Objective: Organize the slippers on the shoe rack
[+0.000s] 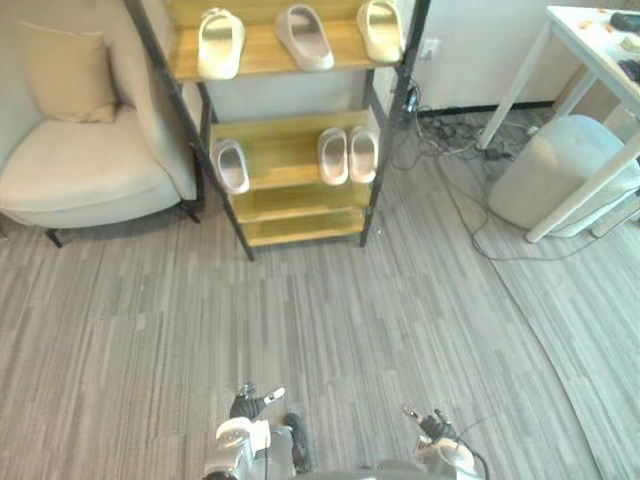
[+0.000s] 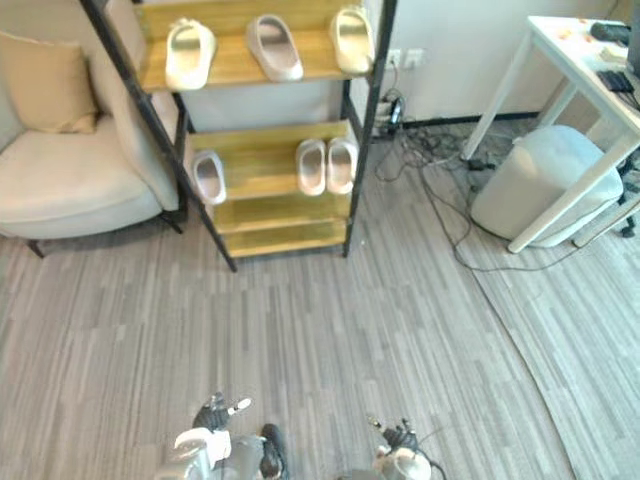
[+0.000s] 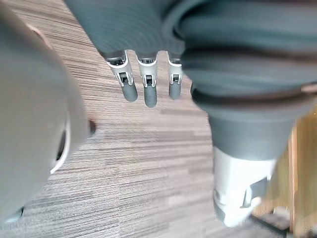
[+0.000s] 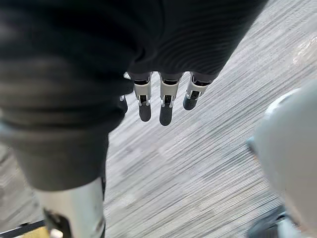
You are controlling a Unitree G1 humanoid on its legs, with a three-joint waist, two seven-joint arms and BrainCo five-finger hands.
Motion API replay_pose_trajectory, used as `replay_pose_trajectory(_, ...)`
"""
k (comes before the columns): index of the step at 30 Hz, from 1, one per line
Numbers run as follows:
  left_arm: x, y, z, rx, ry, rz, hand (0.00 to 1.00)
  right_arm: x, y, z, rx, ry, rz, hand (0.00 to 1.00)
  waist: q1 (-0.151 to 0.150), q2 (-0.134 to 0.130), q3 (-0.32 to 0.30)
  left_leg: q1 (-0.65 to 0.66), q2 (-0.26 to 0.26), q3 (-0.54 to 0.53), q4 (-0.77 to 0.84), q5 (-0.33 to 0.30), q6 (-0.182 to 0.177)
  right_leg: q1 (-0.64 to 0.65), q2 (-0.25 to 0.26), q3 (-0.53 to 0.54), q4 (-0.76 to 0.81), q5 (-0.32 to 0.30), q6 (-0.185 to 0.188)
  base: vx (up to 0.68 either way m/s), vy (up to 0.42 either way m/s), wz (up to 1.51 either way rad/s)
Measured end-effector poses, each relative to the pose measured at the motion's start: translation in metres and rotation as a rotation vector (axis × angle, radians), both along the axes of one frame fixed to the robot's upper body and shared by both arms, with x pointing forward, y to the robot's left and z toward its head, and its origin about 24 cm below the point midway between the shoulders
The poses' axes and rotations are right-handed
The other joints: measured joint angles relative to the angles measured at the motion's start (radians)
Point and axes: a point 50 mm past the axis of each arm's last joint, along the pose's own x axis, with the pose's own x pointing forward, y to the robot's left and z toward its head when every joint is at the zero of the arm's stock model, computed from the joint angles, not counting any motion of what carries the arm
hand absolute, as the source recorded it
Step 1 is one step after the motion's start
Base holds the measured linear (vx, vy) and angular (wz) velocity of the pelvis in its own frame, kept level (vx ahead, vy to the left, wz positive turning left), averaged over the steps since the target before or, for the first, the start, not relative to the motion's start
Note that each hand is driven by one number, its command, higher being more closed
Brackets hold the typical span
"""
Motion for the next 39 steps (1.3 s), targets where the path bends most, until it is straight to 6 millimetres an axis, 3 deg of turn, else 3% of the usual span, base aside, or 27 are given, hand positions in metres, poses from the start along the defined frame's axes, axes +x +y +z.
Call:
replay_pose_trajectory(2, -0.003, 0.0, -0.002, 0.004, 0.017, -0.012, 0.0, 0.0, -0.003, 0.0, -0.002, 0.002, 0.004, 0.0, -0.002, 0.003, 0.0, 0.081, -0.014, -0.006, -0.036, -0.014, -0.004, -0.048, -0.027, -0.033, 0.077, -0.028, -0.035, 0.4, 0.022, 0.24)
replay_pose_trajectory(3, -0.003, 0.0, -0.002, 0.004, 0.017, -0.01, 0.0, 0.001, -0.006, 0.001, -0.011, -0.003, 0.007, 0.0, -0.02, 0.011, 0.0, 0.15, -0.008, -0.026, -0.093, -0.014, -0.004, -0.087, -0.028, -0.094, 0.041, -0.053, -0.07, 0.4, -0.014, 0.3)
replay_pose_trajectory(4, -0.003, 0.0, -0.002, 0.004, 0.017, -0.01, 0.0, 0.001, -0.007, 0.001, -0.014, -0.004, 0.007, 0.0, -0.022, 0.022, 0.003, 0.166, -0.002, -0.033, -0.107, -0.014, -0.005, -0.104, -0.022, -0.111, 0.006, -0.059, -0.079, 0.47, -0.055, 0.46)
replay_pose_trajectory(6, -0.002, 0.001, -0.001, 0.009, 0.014, -0.013, 0.0, 0.0, -0.01, 0.001, -0.021, 0.002, 0.008, 0.0, -0.028, 0.027, 0.004, 0.21, 0.027, -0.069, -0.156, -0.014, -0.005, -0.18, 0.026, -0.115, -0.212, -0.031, -0.087, 0.37, -0.138, 0.51)
replay_pose_trajectory(8, -0.009, 0.003, -0.005, 0.022, 0.044, -0.034, 0.0, -0.005, -0.009, -0.001, -0.013, 0.018, 0.002, 0.0, -0.04, 0.01, -0.002, 0.231, 0.032, -0.091, -0.174, -0.017, -0.038, -0.193, 0.062, -0.05, -0.481, 0.115, -0.073, 0.43, -0.245, 0.63)
replay_pose_trajectory(9, -0.014, 0.007, -0.007, 0.031, 0.065, -0.038, 0.0, -0.009, -0.01, -0.003, -0.013, 0.035, -0.002, 0.0, -0.045, -0.009, -0.003, 0.259, 0.023, -0.13, -0.17, -0.039, -0.089, -0.182, 0.063, -0.004, -0.547, 0.314, -0.105, 0.43, -0.274, 0.48)
replay_pose_trajectory(10, -0.016, -0.002, -0.009, 0.009, 0.075, -0.034, 0.0, -0.008, -0.019, -0.002, -0.035, 0.042, 0.001, 0.0, -0.04, 0.038, -0.006, 0.274, 0.072, -0.148, -0.163, -0.05, -0.117, -0.166, 0.097, -0.027, -0.523, 0.298, -0.141, 0.43, -0.255, 0.38)
replay_pose_trajectory(12, -0.016, -0.004, -0.009, -0.011, 0.071, 0.003, 0.0, -0.007, -0.019, -0.001, -0.036, 0.038, 0.0, 0.0, -0.035, 0.056, -0.008, 0.241, 0.099, -0.169, -0.074, -0.026, -0.158, -0.143, 0.108, -0.045, -0.516, 0.245, -0.163, 0.39, -0.255, 0.23)
replay_pose_trajectory(14, -0.016, -0.003, -0.009, -0.028, 0.065, 0.051, 0.0, -0.007, -0.02, -0.001, -0.036, 0.034, -0.007, 0.0, -0.038, 0.071, 0.001, 0.16, 0.148, -0.186, 0.162, -0.006, -0.188, -0.073, 0.131, -0.06, -0.54, 0.21, -0.177, 0.35, -0.259, 0.3)
replay_pose_trajectory(15, -0.014, -0.002, -0.006, -0.036, 0.042, 0.076, 0.0, -0.01, -0.018, -0.002, -0.036, 0.044, 0.011, 0.0, -0.03, 0.069, 0.007, 0.082, 0.202, -0.182, 0.379, 0.047, -0.184, -0.012, 0.147, -0.062, -0.564, 0.176, -0.189, 0.24, -0.153, 0.1)
replay_pose_trajectory(17, -0.012, 0.0, -0.004, -0.036, 0.015, 0.08, 0.0, -0.012, -0.017, -0.003, -0.036, 0.047, 0.017, 0.0, -0.022, 0.074, 0.011, 0.004, 0.265, -0.147, 0.578, 0.031, -0.161, 0.064, 0.16, -0.065, -0.574, 0.133, -0.203, 0.31, -0.131, -0.05)
replay_pose_trajectory(20, -0.01, 0.001, -0.002, -0.037, -0.005, 0.093, 0.0, -0.015, -0.018, -0.003, -0.036, 0.049, 0.01, 0.0, -0.017, 0.074, 0.011, -0.099, 0.296, -0.04, 0.561, -0.017, -0.14, 0.141, 0.157, -0.056, -0.629, 0.111, -0.182, 0.26, -0.035, -0.12)
replay_pose_trajectory(22, -0.008, 0.002, -0.001, -0.036, -0.012, 0.103, 0.0, -0.015, -0.017, -0.002, -0.034, 0.044, 0.006, 0.0, -0.015, 0.069, 0.01, -0.132, 0.268, -0.001, 0.392, -0.024, -0.143, 0.162, 0.143, -0.051, -0.65, 0.122, -0.168, 0.3, 0.083, -0.12)
replay_pose_trajectory(23, -0.005, 0.003, 0.0, -0.034, -0.02, 0.101, 0.0, -0.015, -0.016, -0.003, -0.029, 0.045, -0.008, 0.0, -0.015, 0.063, 0.014, -0.145, 0.218, 0.005, 0.241, -0.02, -0.147, 0.182, 0.12, -0.048, -0.657, 0.118, -0.154, 0.36, 0.167, -0.02)
replay_pose_trajectory(24, -0.004, 0.003, 0.001, -0.033, -0.02, 0.097, 0.0, -0.017, -0.014, -0.003, -0.023, 0.049, -0.018, 0.0, -0.015, 0.052, 0.01, -0.147, 0.167, -0.002, 0.119, 0.01, -0.152, 0.189, 0.097, -0.047, -0.663, 0.111, -0.137, 0.45, 0.234, -0.07)
replay_pose_trajectory(25, -0.006, -0.001, -0.001, -0.038, -0.013, 0.089, 0.0, -0.022, -0.015, -0.005, -0.022, 0.064, -0.021, 0.0, -0.014, 0.053, 0.003, -0.127, 0.108, -0.03, -0.065, 0.101, -0.157, 0.207, 0.083, -0.04, -0.684, 0.106, -0.11, 0.29, 0.169, -0.11)
replay_pose_trajectory(26, -0.007, -0.002, -0.001, -0.039, -0.005, 0.081, 0.0, -0.024, -0.016, -0.005, -0.026, 0.07, -0.02, 0.0, -0.011, 0.058, 0.002, -0.124, 0.096, -0.05, -0.106, 0.17, -0.146, 0.216, 0.085, -0.031, -0.692, 0.103, -0.1, 0.37, 0.236, -0.15)
replay_pose_trajectory(27, -0.007, 0.001, -0.002, -0.026, 0.002, 0.063, 0.0, -0.024, -0.013, -0.007, -0.014, 0.087, -0.017, 0.0, -0.005, 0.038, -0.009, -0.097, 0.054, -0.048, -0.132, 0.204, -0.082, 0.234, 0.059, -0.016, -0.712, 0.101, -0.069, 0.39, 0.223, -0.06)
replay_pose_trajectory(28, -0.007, 0.008, -0.001, -0.008, 0.003, 0.061, 0.0, -0.023, -0.005, -0.008, 0.007, 0.082, -0.017, 0.0, -0.009, 0.009, -0.012, -0.093, 0.032, -0.038, -0.127, 0.184, -0.063, 0.245, 0.035, -0.017, -0.722, 0.108, -0.06, 0.46, 0.255, 0.01)
replay_pose_trajectory(30, -0.006, 0.015, 0.0, 0.014, 0.002, 0.053, 0.0, -0.023, 0.002, -0.009, 0.026, 0.083, -0.016, 0.0, -0.009, -0.021, -0.014, -0.091, 0.015, -0.019, -0.083, 0.139, -0.042, 0.259, 0.007, -0.018, -0.713, 0.111, -0.054, 0.32, 0.162, 0.02)
replay_pose_trajectory(32, -0.007, 0.016, -0.002, 0.017, 0.012, 0.048, 0.0, -0.02, 0.001, -0.008, 0.023, 0.073, -0.012, 0.0, -0.007, -0.017, -0.015, -0.074, 0.011, -0.019, -0.061, 0.091, -0.037, 0.247, -0.004, -0.017, -0.656, 0.118, -0.044, 0.25, 0.161, -0.12)
replay_pose_trajectory(34, -0.008, 0.011, -0.003, 0.017, 0.03, 0.005, 0.0, -0.016, -0.006, -0.006, 0.001, 0.063, 0.001, 0.0, -0.004, 0.013, -0.008, -0.019, 0.006, -0.013, -0.092, 0.054, -0.034, 0.134, -0.031, 0.012, -0.383, 0.111, -0.034, 0.2, 0.196, -0.23)
replay_pose_trajectory(36, -0.012, 0.012, -0.005, 0.033, 0.051, -0.03, 0.0, -0.018, -0.009, -0.006, -0.01, 0.07, 0.008, 0.0, -0.013, 0.017, -0.007, 0.027, -0.016, -0.011, -0.115, 0.033, -0.034, 0.044, -0.068, 0.004, -0.182, 0.067, -0.018, 0.19, 0.14, -0.04)
replay_pose_trajectory(39, -0.019, 0.016, -0.007, 0.05, 0.076, -0.05, 0.0, -0.015, -0.008, -0.006, -0.02, 0.065, 0.032, 0.0, -0.022, 0.016, -0.013, 0.081, -0.021, -0.012, -0.14, 0.026, -0.043, -0.022, -0.059, -0.059, -0.186, -0.001, -0.04, 0.21, 0.016, 0.16)
